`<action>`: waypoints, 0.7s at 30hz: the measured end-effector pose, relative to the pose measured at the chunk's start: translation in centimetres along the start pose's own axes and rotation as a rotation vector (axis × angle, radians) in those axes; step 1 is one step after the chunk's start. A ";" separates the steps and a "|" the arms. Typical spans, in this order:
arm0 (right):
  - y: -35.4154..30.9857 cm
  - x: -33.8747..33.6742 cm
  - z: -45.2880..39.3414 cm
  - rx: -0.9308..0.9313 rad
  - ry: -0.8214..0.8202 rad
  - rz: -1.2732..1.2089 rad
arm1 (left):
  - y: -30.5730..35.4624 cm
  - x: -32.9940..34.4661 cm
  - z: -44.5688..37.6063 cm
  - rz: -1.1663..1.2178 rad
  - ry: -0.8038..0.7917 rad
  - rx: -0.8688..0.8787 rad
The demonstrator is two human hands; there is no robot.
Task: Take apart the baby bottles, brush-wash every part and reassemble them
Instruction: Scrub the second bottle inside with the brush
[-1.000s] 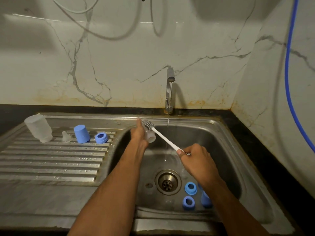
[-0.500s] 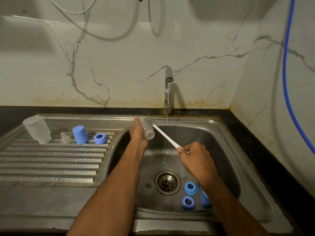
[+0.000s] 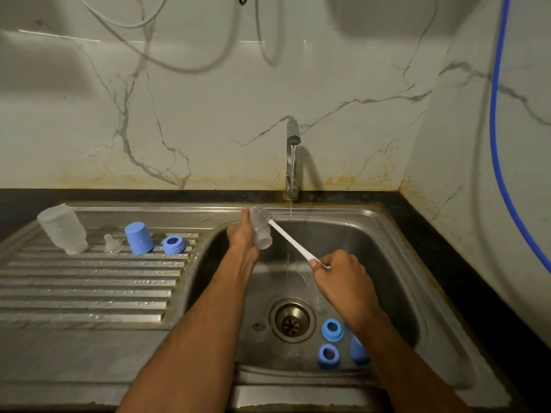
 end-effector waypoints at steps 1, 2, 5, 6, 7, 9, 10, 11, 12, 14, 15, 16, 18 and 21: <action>-0.1 -0.1 -0.2 0.002 0.018 -0.001 | -0.3 0.5 0.8 -0.031 -0.012 0.016; -0.4 -0.2 -0.4 0.006 0.033 -0.011 | -0.4 1.0 1.3 -0.035 -0.022 0.025; -1.1 -0.1 -0.8 -0.001 0.009 -0.047 | 0.2 1.2 1.0 0.064 -0.078 -0.006; -1.1 -0.1 -0.7 -0.010 -0.002 -0.039 | 0.6 0.9 0.6 0.124 -0.092 -0.022; -1.1 0.0 -0.5 -0.016 -0.018 -0.026 | 1.1 0.5 0.1 0.183 -0.089 -0.031; -0.7 0.0 0.0 -0.015 -0.056 -0.020 | 2.2 -0.3 -0.9 0.284 -0.061 -0.021; -0.4 -0.1 0.1 -0.013 -0.062 -0.022 | 2.6 -0.5 -1.0 0.303 -0.040 -0.004; -0.2 -0.2 0.1 -0.009 -0.063 -0.025 | 2.7 -0.6 -1.0 0.296 -0.029 0.003; 0.0 -0.3 0.2 0.002 -0.063 -0.025 | 2.4 -0.6 -0.9 0.288 -0.027 0.004; -0.2 -0.3 0.2 0.009 -0.060 -0.026 | 1.6 -0.4 -0.2 0.224 -0.047 0.004; -0.4 0.0 0.0 0.009 -0.050 -0.027 | 1.0 -0.3 0.0 0.171 -0.052 0.008; -0.6 0.1 -0.2 0.006 -0.035 -0.031 | 0.5 -0.1 0.4 0.124 -0.065 -0.002; -1.1 0.2 -0.3 0.004 -0.028 -0.028 | 0.1 -0.4 0.4 0.104 -0.048 -0.009; -0.5 -0.9 -0.3 0.024 -0.026 0.011 | 0.6 -0.5 -0.5 0.134 -0.026 -0.019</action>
Point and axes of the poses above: each hand's wrist, its own z-axis away from the middle knuckle, its own x-axis out of the palm, y = z × x, the point moved 7 cm from there along -z, towards the middle knuckle, and after that the axes turned 5 degrees about x, right-handed, at the moved point
